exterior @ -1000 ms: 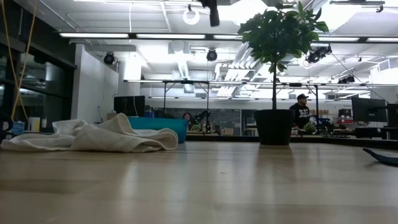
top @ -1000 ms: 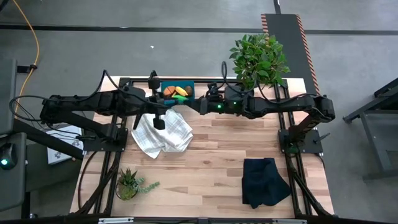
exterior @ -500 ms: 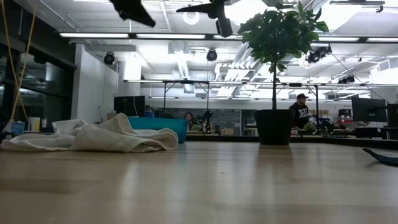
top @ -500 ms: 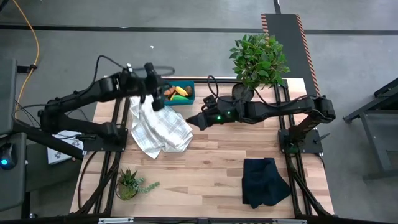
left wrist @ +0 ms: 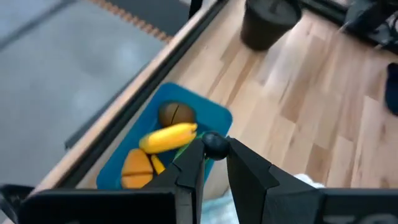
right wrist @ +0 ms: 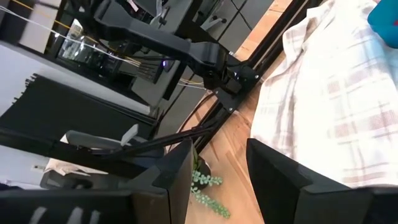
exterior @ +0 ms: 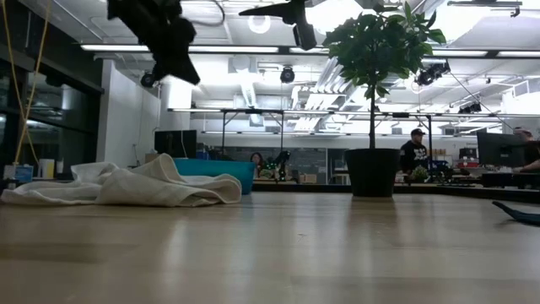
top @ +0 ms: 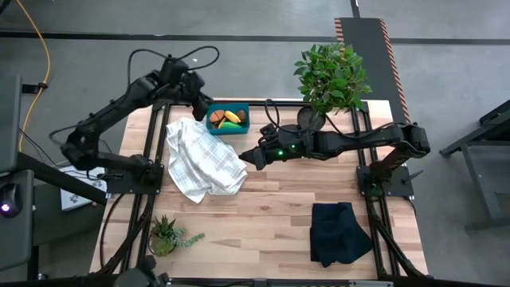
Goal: Pick and placing Produce into tupperware
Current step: Put the blackberry into the blue bin
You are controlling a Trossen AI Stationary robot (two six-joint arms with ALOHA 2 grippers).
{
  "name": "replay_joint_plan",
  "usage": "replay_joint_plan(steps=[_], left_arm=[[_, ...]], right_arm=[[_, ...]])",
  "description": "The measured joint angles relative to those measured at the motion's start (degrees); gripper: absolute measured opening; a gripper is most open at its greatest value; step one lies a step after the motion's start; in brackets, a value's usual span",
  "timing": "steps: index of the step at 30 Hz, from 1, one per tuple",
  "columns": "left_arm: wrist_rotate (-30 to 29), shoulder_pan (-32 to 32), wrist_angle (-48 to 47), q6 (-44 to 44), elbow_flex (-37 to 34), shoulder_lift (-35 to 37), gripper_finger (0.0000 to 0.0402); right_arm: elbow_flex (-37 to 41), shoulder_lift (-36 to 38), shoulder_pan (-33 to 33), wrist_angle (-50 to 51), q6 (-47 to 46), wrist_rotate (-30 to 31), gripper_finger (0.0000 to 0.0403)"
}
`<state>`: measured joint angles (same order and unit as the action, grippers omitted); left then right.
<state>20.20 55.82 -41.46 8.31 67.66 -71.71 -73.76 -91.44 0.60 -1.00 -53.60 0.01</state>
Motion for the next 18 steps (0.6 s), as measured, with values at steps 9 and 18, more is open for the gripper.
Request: replay_joint_plan(steps=[9,18], left_arm=[[-1.72,0.43,-0.06,-0.05,-0.01,-10.11,0.0053],[-4.40,0.43,1.40,-2.70,-0.01,-18.51,0.0053]], right_arm=[[0.00,0.00,0.02,0.01,0.10,0.00,0.0142],[0.00,0.00,0.00,1.06,0.10,0.01,0.0142]])
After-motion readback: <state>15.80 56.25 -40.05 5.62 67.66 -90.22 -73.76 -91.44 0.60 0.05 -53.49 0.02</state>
